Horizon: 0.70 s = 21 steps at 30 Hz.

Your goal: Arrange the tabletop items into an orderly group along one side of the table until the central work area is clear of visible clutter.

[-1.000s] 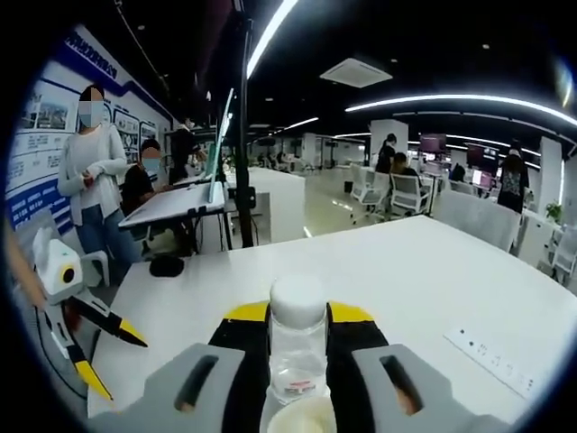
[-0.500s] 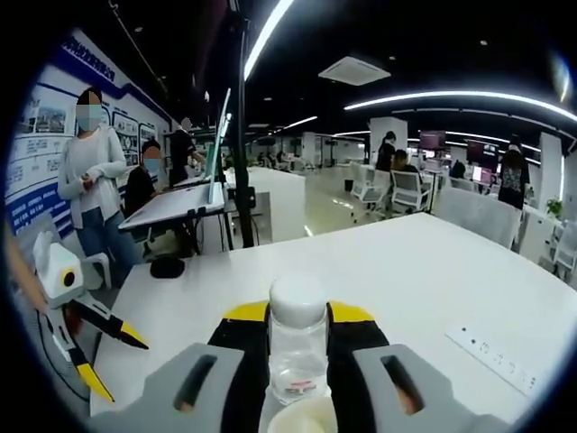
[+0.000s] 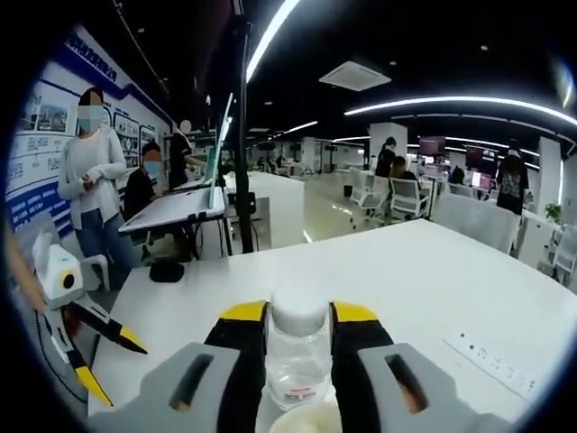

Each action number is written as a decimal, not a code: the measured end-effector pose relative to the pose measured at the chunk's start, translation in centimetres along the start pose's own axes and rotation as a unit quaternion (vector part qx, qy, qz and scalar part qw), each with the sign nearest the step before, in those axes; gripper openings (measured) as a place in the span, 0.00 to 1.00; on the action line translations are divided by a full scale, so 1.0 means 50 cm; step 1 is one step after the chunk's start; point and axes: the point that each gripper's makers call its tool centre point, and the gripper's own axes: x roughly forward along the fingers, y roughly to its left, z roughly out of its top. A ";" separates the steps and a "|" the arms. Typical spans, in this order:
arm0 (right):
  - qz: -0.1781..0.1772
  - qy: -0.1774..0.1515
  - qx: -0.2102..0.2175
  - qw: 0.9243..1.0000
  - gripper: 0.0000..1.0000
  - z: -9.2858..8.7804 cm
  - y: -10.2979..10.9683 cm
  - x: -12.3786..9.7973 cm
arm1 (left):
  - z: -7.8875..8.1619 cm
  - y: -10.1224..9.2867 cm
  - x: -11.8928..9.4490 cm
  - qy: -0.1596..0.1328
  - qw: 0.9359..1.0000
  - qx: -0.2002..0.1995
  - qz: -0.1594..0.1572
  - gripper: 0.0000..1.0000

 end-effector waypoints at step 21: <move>-0.023 0.000 0.014 1.000 0.48 0.005 -0.023 -0.048 | -0.005 -0.016 0.005 0.006 1.000 0.017 -0.012 0.71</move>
